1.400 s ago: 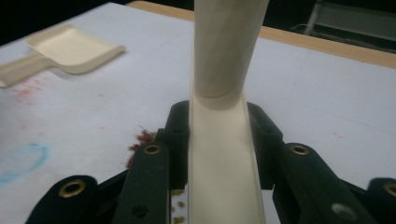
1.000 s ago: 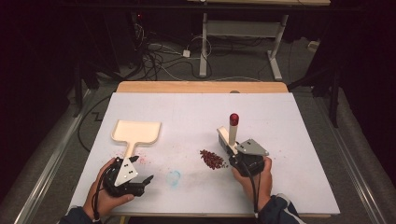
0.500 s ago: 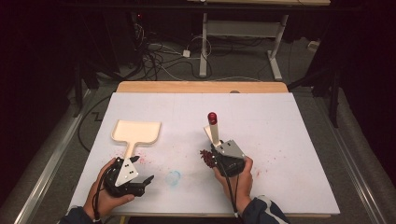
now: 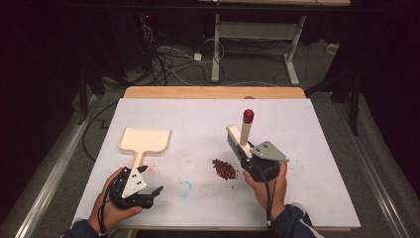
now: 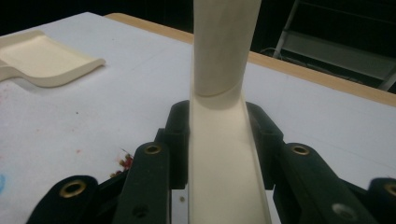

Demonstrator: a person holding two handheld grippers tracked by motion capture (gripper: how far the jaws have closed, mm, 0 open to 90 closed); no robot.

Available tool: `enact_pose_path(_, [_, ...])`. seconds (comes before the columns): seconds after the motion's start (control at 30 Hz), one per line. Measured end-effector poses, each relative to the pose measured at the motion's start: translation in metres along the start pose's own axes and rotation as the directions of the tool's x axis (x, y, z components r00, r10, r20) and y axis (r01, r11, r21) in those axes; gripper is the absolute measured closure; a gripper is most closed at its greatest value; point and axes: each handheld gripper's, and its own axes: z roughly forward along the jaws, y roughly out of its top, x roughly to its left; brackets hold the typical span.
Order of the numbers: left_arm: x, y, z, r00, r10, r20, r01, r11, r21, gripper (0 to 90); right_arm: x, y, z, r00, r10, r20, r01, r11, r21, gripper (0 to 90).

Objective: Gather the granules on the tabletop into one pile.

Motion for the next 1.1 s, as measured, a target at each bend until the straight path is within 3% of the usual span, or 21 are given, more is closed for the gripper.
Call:
enact_pose_path(0.13, [0.0,0.0,0.0,1.0,-0.001,-0.001,0.001,1.0,0.004,18.9,-0.022,0.0,-0.016,0.9981,0.013,-0.061,-0.013,1.0,-0.002,67.5])
enact_pose_path(0.23, [0.0,0.0,0.0,1.0,0.001,0.0,-0.001,1.0,0.004,18.9,-0.034,-0.001,-0.033,0.9901,-0.027,-0.138,0.024,0.999,-0.024,67.6])
enact_pose_path(0.3, [0.0,0.0,0.0,1.0,0.002,0.001,-0.002,1.0,0.005,18.9,-0.037,-0.002,-0.044,0.9722,-0.083,-0.219,0.078,0.996,-0.032,67.6])
enact_pose_path(0.43, [-0.001,0.0,0.001,1.0,0.004,-0.001,-0.004,0.9999,0.01,19.0,-0.035,-0.012,-0.063,0.9183,-0.153,-0.365,0.152,0.988,-0.033,67.5])
enact_pose_path(0.47, [-0.001,0.0,0.001,1.0,0.007,-0.001,-0.007,0.9999,0.011,18.9,-0.033,-0.016,-0.067,0.9095,-0.162,-0.383,0.166,0.986,-0.021,67.5])
enact_pose_path(0.7, [0.0,0.0,0.001,0.9999,0.01,-0.001,-0.01,0.9998,0.018,18.9,-0.029,-0.048,-0.093,0.8802,-0.156,-0.448,0.206,0.976,0.065,67.6])
enact_pose_path(0.8, [-0.001,0.001,0.003,0.9998,0.018,0.002,-0.018,0.9995,0.025,19.0,-0.028,-0.059,-0.094,0.8738,-0.136,-0.467,0.201,0.975,0.092,67.6])
enact_pose_path(1.0, [-0.002,0.003,0.006,0.9996,0.027,0.01,-0.027,0.9992,0.029,19.0,-0.022,-0.052,-0.074,0.8813,-0.15,-0.448,0.208,0.975,0.082,67.7])
enact_pose_path(1.1, [-0.002,0.003,0.006,0.9996,0.026,0.012,-0.027,0.9992,0.028,18.9,-0.018,-0.047,-0.061,0.8781,-0.155,-0.452,0.215,0.973,0.082,67.7])
